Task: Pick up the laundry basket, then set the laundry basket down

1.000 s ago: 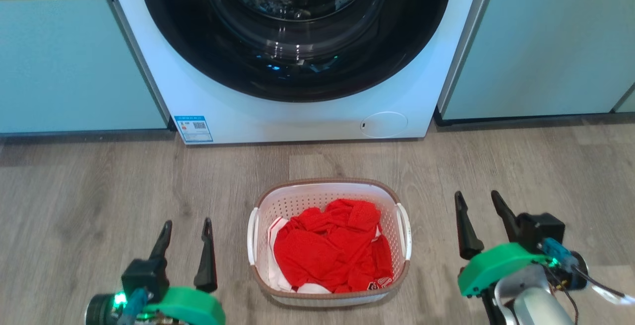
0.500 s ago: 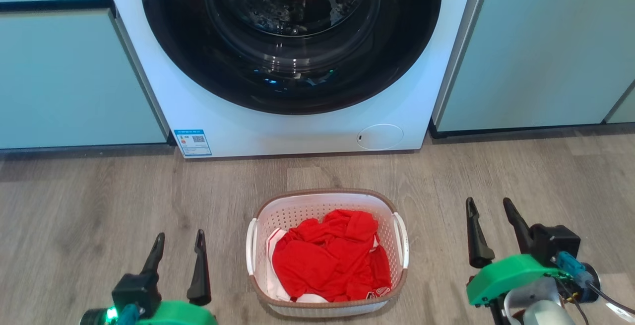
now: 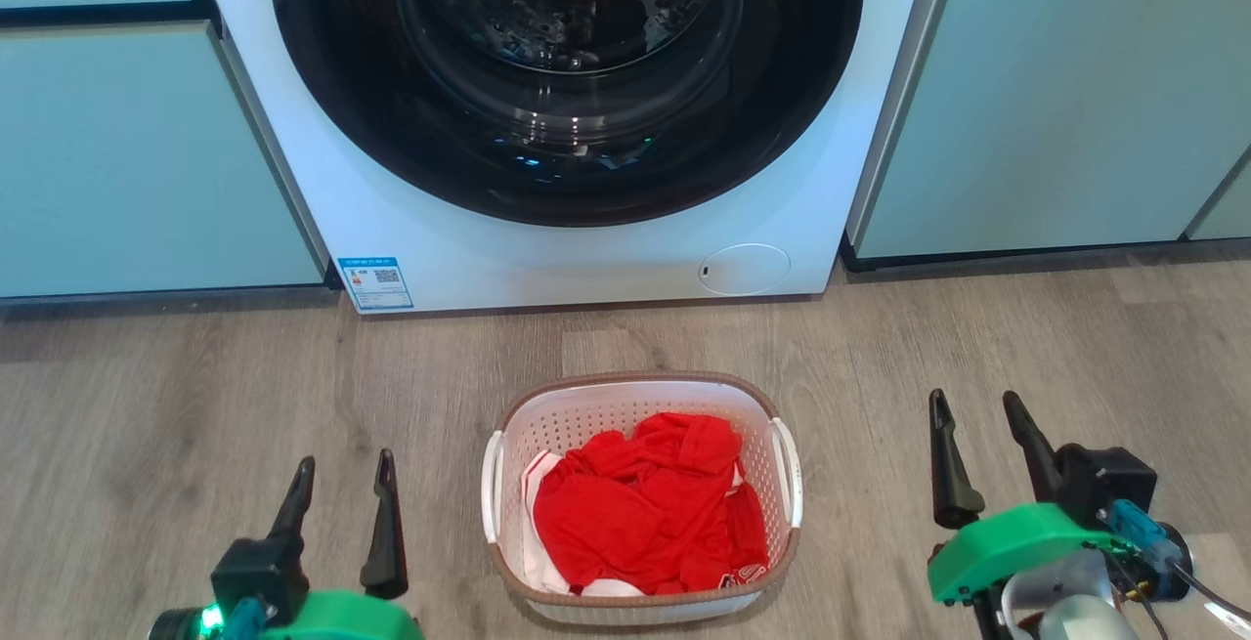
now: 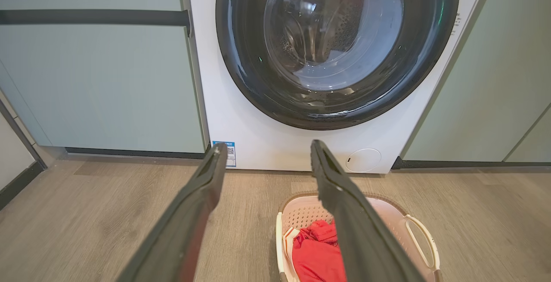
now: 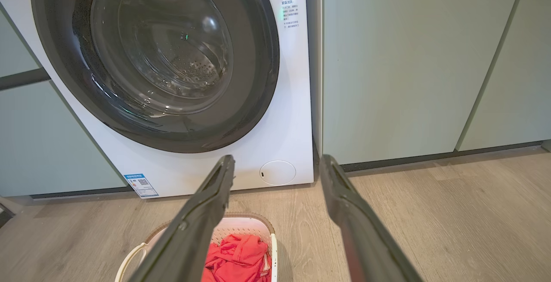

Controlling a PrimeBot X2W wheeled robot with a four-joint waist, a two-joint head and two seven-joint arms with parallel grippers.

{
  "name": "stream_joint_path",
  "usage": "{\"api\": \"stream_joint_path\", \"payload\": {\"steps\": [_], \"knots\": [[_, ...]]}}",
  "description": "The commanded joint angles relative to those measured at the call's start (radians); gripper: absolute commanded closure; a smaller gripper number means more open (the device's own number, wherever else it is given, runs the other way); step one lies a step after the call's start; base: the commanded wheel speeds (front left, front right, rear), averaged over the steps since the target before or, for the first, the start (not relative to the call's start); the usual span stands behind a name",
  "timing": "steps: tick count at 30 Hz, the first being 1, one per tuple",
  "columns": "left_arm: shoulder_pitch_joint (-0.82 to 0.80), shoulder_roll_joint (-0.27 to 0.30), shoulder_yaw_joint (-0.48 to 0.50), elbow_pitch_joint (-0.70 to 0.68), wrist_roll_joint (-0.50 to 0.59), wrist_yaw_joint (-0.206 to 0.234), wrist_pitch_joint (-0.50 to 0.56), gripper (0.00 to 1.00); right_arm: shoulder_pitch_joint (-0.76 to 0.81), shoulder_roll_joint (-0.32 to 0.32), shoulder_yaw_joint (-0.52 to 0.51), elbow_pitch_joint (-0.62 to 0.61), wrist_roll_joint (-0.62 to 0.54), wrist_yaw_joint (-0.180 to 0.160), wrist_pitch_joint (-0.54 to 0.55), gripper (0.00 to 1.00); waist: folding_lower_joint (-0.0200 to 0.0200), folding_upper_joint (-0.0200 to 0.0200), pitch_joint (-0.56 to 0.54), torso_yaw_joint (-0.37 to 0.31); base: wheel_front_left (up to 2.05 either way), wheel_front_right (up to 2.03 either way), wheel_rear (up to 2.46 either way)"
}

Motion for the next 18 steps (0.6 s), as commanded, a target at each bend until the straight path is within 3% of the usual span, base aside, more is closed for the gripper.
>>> {"api": "stream_joint_path", "payload": {"steps": [1,9,10,18], "knots": [[-0.03,-0.006,0.033,-0.029,0.005,0.008,-0.01,0.0,-0.029,-0.005,0.019,-0.037,0.001,-0.002,-0.012,0.0,0.0001,0.0,0.0,0.0,0.0,0.0,0.0],[-0.035,-0.006,0.036,-0.037,0.029,0.015,-0.01,0.0,-0.029,-0.005,0.012,-0.04,-0.002,-0.002,-0.012,0.0,0.0001,0.0,0.002,0.0,0.0,0.0,0.0],[0.0,0.0,0.002,-0.003,0.026,0.008,0.0,1.0,0.0,0.0,-0.008,-0.002,0.0,0.0,0.0,1.0,0.0001,0.0,0.002,0.0,0.0,0.0,0.0],[0.0,0.001,0.004,0.048,-0.036,0.0,0.015,1.0,0.009,0.002,-0.01,0.046,0.055,0.0,0.013,1.0,0.0001,0.0,0.004,-0.001,0.0,0.0,0.0]]}}
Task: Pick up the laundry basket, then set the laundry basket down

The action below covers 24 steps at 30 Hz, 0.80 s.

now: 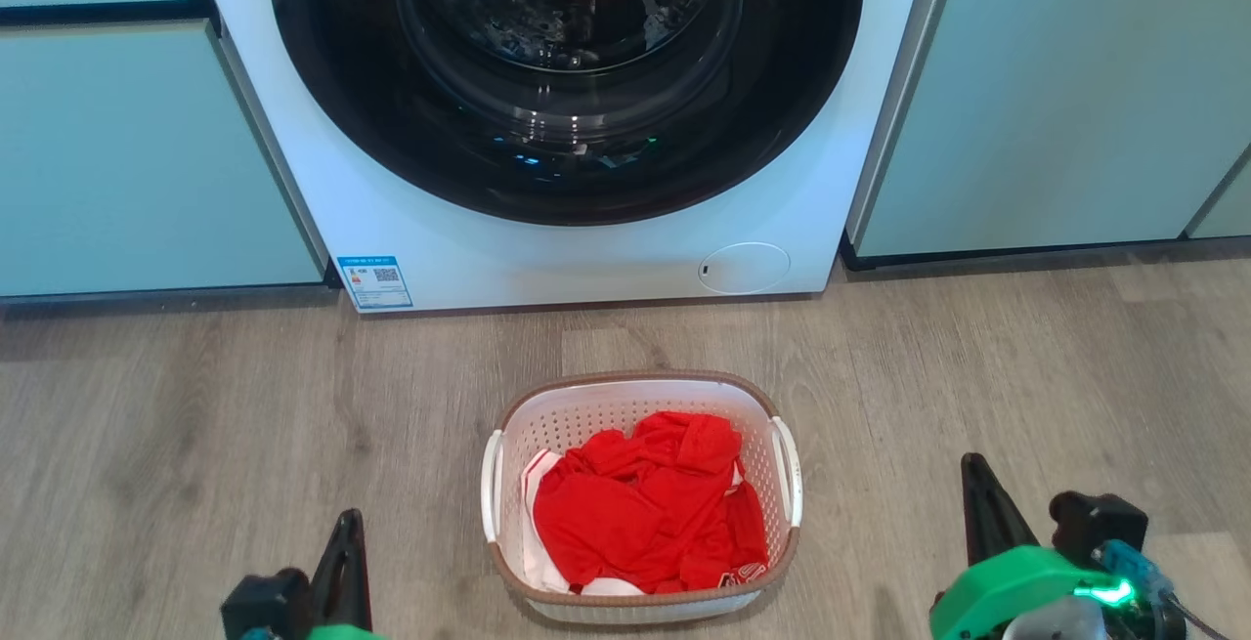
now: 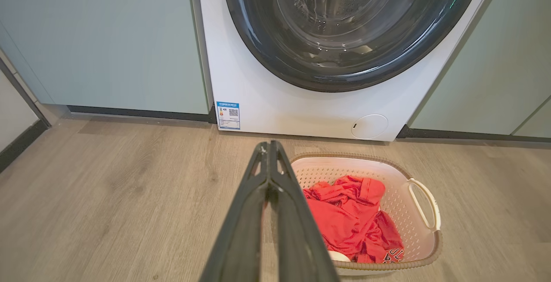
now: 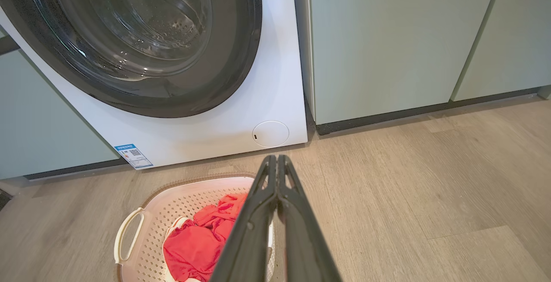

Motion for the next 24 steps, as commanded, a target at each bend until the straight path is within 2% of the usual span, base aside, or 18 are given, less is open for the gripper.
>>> {"api": "stream_joint_path", "payload": {"steps": [1,24], "knots": [[-0.039,0.003,0.006,-0.032,-0.025,-0.007,0.003,1.0,-0.038,-0.003,-0.005,-0.034,0.025,0.0,0.004,1.0,0.0001,0.0,0.0,0.0,0.0,0.0,0.0],[-0.091,0.012,0.036,-0.013,-0.295,-0.044,0.056,1.0,-0.06,-0.012,-0.028,-0.042,0.27,-0.001,0.06,1.0,0.0001,0.0,0.008,-0.004,0.0,0.0,0.0]]}}
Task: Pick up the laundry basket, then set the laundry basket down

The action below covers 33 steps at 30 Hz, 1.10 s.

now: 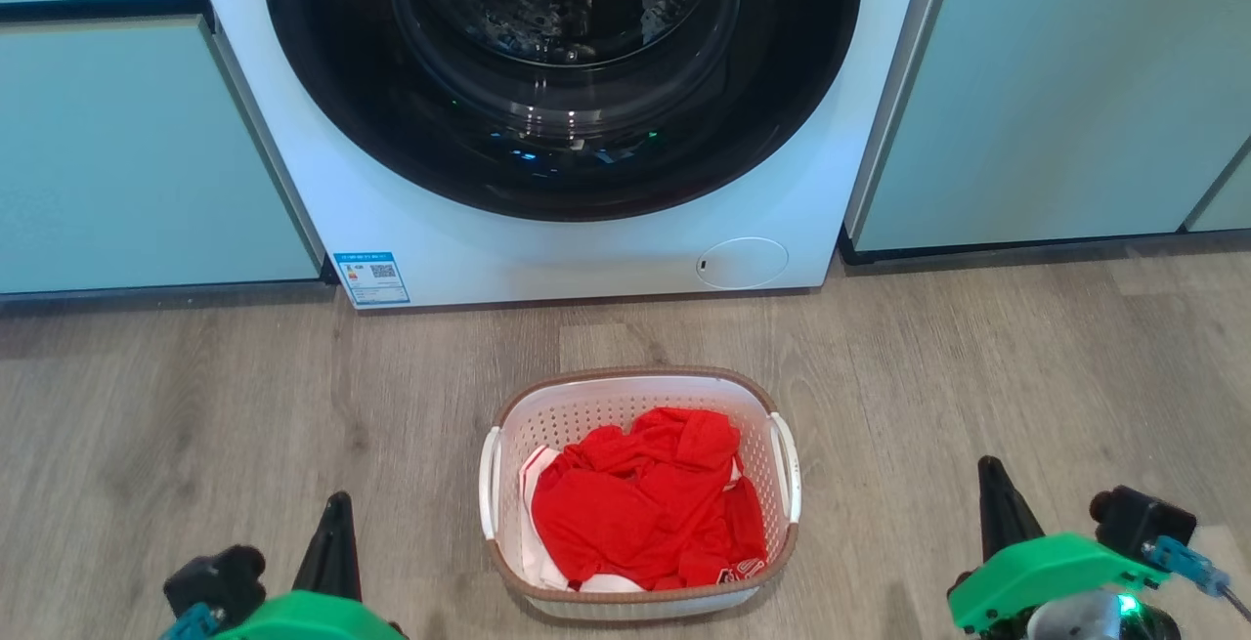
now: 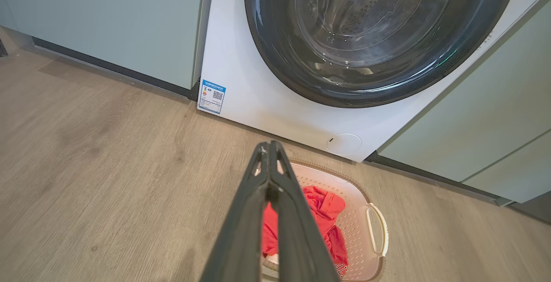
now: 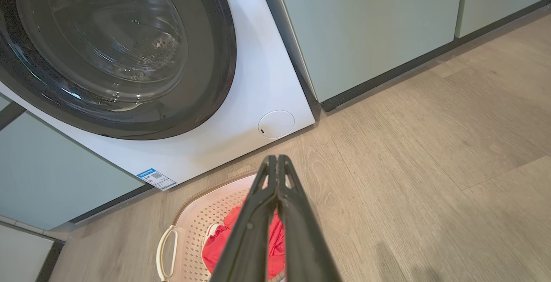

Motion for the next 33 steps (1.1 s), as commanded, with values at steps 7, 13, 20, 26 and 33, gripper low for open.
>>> {"api": "stream_joint_path", "payload": {"steps": [7,13,20,26,33], "knots": [[-0.064,0.012,0.031,-0.023,-0.101,-0.017,0.02,1.0,-0.061,-0.014,-0.012,-0.04,0.094,-0.001,0.023,1.0,0.0,0.0,0.002,-0.001,0.0,0.0,0.0],[-0.077,0.014,0.04,-0.02,-0.173,-0.027,0.036,1.0,-0.067,-0.016,-0.02,-0.042,0.159,-0.001,0.039,1.0,0.0,0.0,0.005,-0.002,0.0,0.0,0.0],[-0.092,0.015,0.052,-0.016,-0.257,-0.038,0.054,1.0,-0.074,-0.017,-0.029,-0.045,0.236,-0.001,0.058,1.0,0.0,0.0,0.007,-0.003,0.0,0.0,0.0],[-0.106,0.016,0.062,-0.013,-0.328,-0.048,0.07,1.0,-0.08,-0.018,-0.036,-0.047,0.301,-0.001,0.074,1.0,0.0,0.0,0.009,-0.004,0.0,0.0,0.0],[-0.121,0.016,0.074,-0.009,-0.411,-0.059,0.09,1.0,-0.087,-0.02,-0.046,-0.05,0.377,-0.001,0.094,1.0,0.0,0.0,0.011,-0.005,0.0,0.0,0.0]]}}
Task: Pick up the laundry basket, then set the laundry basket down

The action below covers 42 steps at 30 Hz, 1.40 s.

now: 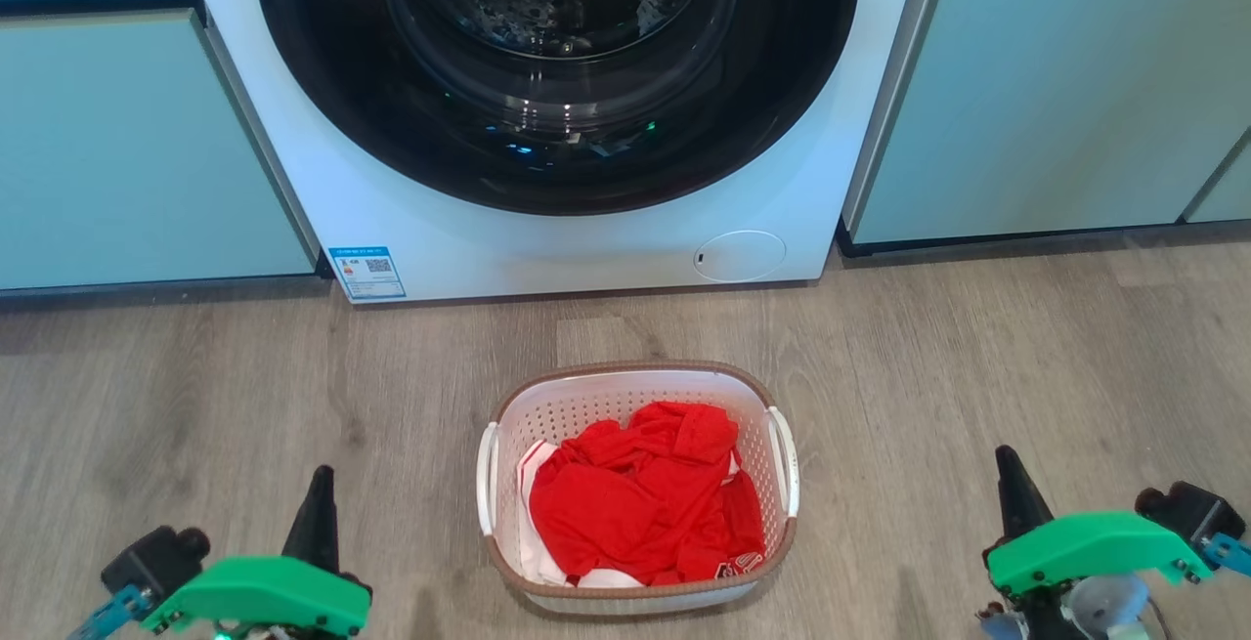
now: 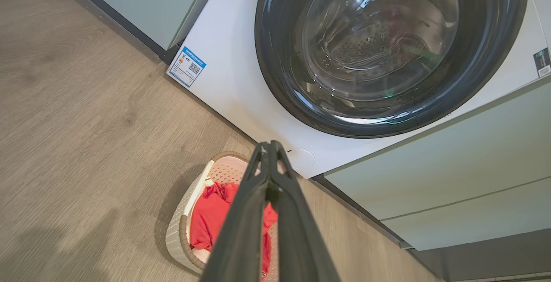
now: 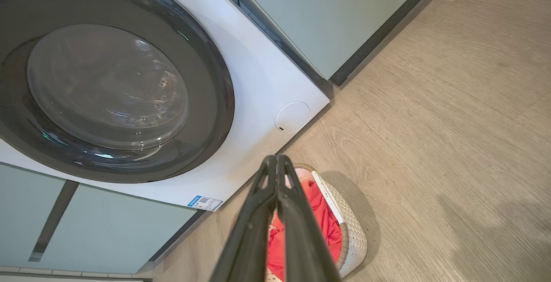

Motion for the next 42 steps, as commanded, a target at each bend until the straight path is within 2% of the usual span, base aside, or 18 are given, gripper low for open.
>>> {"api": "stream_joint_path", "payload": {"steps": [1,42], "knots": [[-0.057,0.014,0.027,-0.027,-0.03,-0.01,0.004,1.0,-0.062,-0.018,0.001,-0.037,0.029,-0.001,0.007,1.0,0.0,0.0,0.0,0.0,0.0,0.0,0.0],[-0.15,0.013,0.105,-0.003,-0.511,-0.076,0.121,1.0,-0.103,-0.022,-0.059,-0.053,0.47,-0.002,0.125,1.0,0.0,0.0,0.015,-0.007,0.0,0.0,0.0]]}}
